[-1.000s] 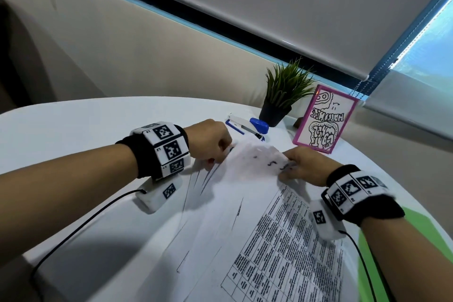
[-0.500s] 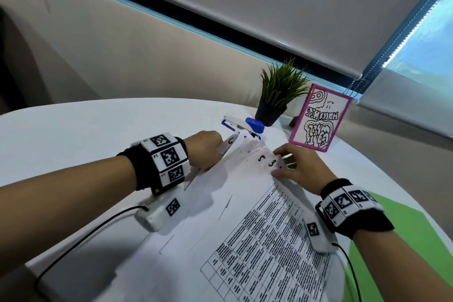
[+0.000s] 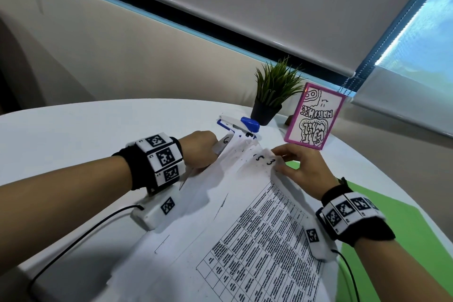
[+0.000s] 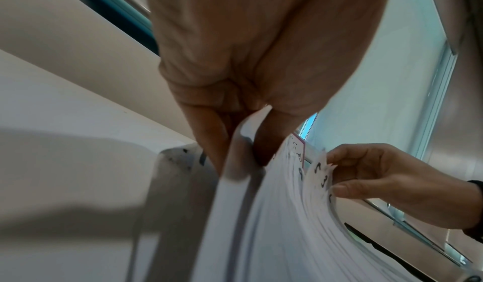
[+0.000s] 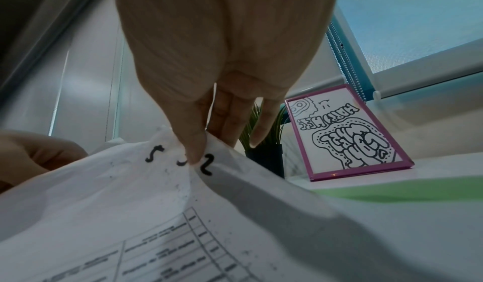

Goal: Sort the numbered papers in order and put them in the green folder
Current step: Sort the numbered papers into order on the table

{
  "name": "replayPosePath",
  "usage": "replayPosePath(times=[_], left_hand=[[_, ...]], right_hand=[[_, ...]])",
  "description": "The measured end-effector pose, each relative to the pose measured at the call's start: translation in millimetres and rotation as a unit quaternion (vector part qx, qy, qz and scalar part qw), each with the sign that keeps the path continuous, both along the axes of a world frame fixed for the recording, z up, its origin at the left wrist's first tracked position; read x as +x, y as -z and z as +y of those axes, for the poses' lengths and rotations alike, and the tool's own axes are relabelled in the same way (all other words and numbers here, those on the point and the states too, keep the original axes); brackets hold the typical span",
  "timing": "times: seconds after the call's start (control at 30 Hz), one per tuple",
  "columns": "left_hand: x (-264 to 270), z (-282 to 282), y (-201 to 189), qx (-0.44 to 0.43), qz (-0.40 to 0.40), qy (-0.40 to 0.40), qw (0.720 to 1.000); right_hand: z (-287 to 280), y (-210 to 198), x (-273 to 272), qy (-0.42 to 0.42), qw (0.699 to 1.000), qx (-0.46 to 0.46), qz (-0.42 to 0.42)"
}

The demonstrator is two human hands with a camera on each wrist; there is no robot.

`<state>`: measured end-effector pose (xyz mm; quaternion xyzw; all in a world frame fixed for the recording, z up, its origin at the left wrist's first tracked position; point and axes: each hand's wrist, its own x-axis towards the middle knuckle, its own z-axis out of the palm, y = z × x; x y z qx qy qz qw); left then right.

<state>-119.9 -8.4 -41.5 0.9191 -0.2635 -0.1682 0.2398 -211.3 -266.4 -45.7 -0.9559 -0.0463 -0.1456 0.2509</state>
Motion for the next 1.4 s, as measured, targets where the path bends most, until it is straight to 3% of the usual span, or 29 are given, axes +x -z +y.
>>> replayPosePath(times=[0.1, 0.3, 0.57, 0.93, 1.1, 1.23, 1.4], left_hand=[[-1.7, 0.4, -1.4, -0.001, 0.004, -0.001, 1.0], [-2.7, -0.7, -2.6, 0.004, 0.011, 0.001, 1.0], [-1.8, 0.1, -2.7, 0.005, 0.016, 0.003, 1.0], [-1.6, 1.4, -5.2, 0.0, 0.003, 0.005, 1.0], [-2.6, 2.1, -6.3, 0.004, 0.004, 0.005, 1.0], [-2.8, 1.7, -6.7, 0.008, 0.004, 0.007, 1.0], [-3.8, 0.6, -7.3, 0.013, 0.005, 0.011, 1.0]], right_hand=[[1.5, -0.7, -0.9, -0.045, 0.999, 0.008, 0.004], [4.0, -1.3, 0.7, -0.084, 0.992, -0.096, 0.001], [1.1, -2.6, 0.1, -0.067, 0.992, -0.091, -0.051], [5.2, -7.7, -7.8, -0.04, 0.998, 0.007, -0.052], [-1.3, -5.1, -6.2, -0.056, 0.994, -0.037, -0.085], [-1.1, -5.2, -7.5, -0.052, 0.997, -0.038, -0.037], [9.7, -5.6, -9.4, -0.027, 0.994, 0.091, 0.049]])
